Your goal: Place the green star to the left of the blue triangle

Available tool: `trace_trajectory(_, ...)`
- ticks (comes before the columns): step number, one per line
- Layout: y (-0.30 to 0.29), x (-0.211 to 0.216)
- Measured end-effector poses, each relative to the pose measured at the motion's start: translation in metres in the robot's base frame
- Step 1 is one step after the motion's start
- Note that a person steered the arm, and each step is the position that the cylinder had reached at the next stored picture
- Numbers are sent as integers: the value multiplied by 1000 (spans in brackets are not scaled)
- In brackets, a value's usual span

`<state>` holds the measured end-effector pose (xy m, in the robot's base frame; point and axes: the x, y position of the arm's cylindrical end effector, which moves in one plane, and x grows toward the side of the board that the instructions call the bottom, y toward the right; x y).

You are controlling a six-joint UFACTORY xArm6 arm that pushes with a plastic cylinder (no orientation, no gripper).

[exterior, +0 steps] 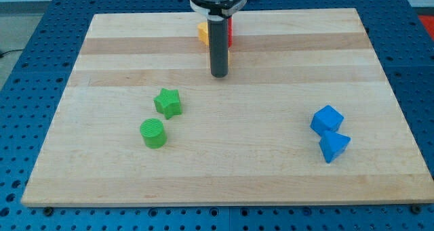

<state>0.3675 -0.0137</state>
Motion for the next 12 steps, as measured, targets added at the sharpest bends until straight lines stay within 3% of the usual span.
trace_trajectory(1, -16, -39)
trace_trajectory(5, -17, -31)
trace_trajectory(7, -114, -23)
trace_trajectory(8, -132, 53)
trace_trajectory(9, -126, 100)
trace_trajectory(10, -115, 65)
trace_trajectory(11, -106, 66)
trace_trajectory(12, -99, 96)
